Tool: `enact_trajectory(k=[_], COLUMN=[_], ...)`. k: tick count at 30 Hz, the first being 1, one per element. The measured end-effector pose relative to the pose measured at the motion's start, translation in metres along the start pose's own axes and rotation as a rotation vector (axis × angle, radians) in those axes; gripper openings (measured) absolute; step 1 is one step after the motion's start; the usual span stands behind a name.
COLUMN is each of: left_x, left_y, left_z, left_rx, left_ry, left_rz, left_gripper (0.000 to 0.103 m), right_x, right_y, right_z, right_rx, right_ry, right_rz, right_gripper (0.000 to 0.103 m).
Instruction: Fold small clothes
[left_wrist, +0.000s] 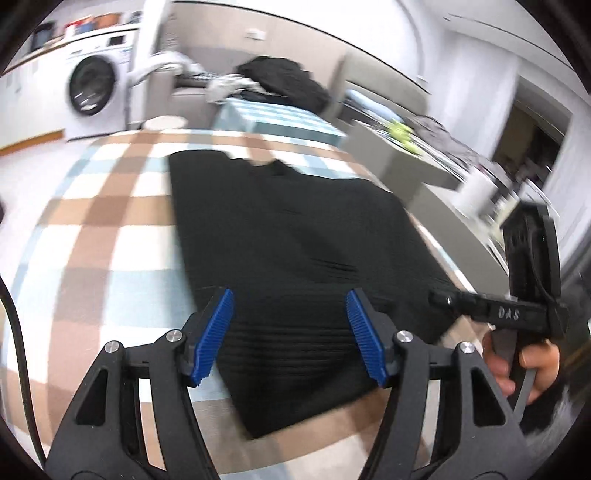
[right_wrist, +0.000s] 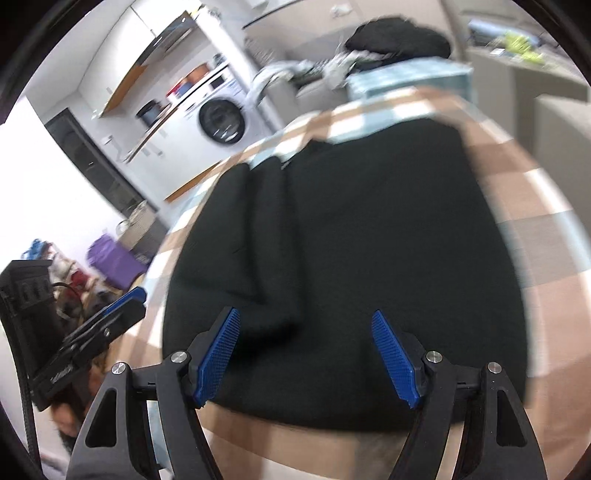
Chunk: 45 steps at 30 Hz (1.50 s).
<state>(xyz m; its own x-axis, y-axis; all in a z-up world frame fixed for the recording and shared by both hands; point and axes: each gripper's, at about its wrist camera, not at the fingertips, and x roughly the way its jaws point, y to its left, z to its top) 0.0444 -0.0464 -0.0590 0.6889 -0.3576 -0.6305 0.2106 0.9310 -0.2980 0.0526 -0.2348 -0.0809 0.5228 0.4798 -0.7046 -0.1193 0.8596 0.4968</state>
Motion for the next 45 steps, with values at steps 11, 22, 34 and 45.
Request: enact_trajectory(k=[11, 22, 34, 45], left_x=[-0.021, 0.014, 0.036, 0.017], left_y=[0.063, 0.022, 0.006, 0.039], left_z=[-0.005, -0.002, -0.025, -0.012], left_rx=[-0.103, 0.001, 0.088, 0.013], left_ry=[-0.005, 0.068, 0.178, 0.123], left_rz=[0.076, 0.009, 0.009, 0.044], left_gripper=[0.061, 0.062, 0.062, 0.062], right_x=[0.026, -0.006, 0.029, 0.108], right_y=[0.034, 0.018, 0.043, 0.061], right_z=[0.006, -0.034, 0.046, 0.088], right_rx=[-0.018, -0.026, -0.104, -0.202], right_ry=[0.007, 0.074, 0.002, 0.102], right_rz=[0.157, -0.058, -0.005, -0.015], right_gripper=[0.012, 0.034, 0.049, 0.006])
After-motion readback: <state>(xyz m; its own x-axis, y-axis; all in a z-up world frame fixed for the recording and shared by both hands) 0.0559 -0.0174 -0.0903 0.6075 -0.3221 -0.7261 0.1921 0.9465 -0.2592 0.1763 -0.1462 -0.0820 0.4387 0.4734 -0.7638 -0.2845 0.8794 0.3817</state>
